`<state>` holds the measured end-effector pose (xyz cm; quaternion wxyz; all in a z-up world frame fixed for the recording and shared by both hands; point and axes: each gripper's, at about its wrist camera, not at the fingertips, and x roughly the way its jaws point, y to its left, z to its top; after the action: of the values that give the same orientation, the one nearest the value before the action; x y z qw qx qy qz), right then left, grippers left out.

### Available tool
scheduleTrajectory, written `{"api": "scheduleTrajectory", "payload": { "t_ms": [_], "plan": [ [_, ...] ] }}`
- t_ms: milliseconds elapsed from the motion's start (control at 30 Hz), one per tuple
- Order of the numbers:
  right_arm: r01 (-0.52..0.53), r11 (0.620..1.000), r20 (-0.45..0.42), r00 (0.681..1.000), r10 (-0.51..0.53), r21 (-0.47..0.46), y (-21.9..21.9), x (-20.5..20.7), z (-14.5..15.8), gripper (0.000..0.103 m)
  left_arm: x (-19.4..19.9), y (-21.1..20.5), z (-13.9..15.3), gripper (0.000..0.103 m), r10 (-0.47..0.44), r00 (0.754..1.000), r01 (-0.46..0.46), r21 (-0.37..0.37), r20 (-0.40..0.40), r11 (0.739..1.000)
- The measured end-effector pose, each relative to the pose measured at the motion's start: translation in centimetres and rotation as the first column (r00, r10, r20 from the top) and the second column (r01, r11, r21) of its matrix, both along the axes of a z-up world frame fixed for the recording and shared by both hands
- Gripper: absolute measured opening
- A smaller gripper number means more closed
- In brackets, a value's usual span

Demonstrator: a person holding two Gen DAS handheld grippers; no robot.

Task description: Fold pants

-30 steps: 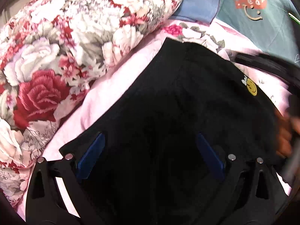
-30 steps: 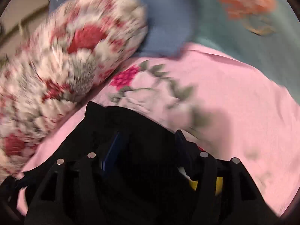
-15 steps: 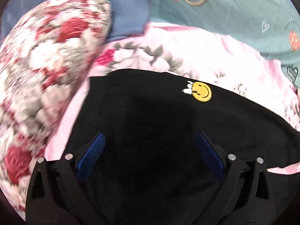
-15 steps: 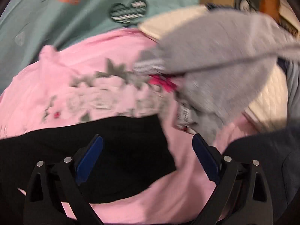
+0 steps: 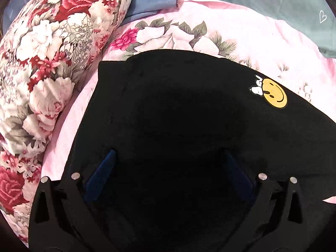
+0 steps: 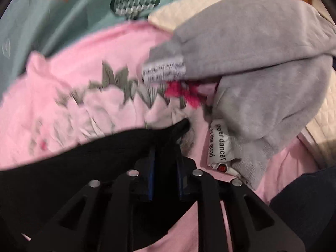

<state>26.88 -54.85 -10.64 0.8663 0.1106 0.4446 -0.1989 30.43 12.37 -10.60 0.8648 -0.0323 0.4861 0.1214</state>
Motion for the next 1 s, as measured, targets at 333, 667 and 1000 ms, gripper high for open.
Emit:
{"api": "scheduleTrajectory", "payload": {
  "t_ms": [333,667,1000],
  "plan": [
    [-0.136,0.988,0.083,0.988,0.130,0.067,3.2,-7.3,3.2,0.075,-3.4,4.3,2.5,0.101,0.054,0.999,-0.054,0.053,0.007,0.997],
    [-0.062,0.989,0.004,0.998,0.062,0.137,5.5,-8.2,3.3,0.086,-5.6,6.1,3.4,0.101,0.038,0.999,-0.038,0.053,0.003,0.998],
    [-0.631,0.694,0.169,0.770,0.615,0.346,29.9,-8.2,4.7,0.058,-10.0,-0.2,3.6,0.101,-0.150,0.988,0.150,-0.010,0.031,0.989]
  ]
}}
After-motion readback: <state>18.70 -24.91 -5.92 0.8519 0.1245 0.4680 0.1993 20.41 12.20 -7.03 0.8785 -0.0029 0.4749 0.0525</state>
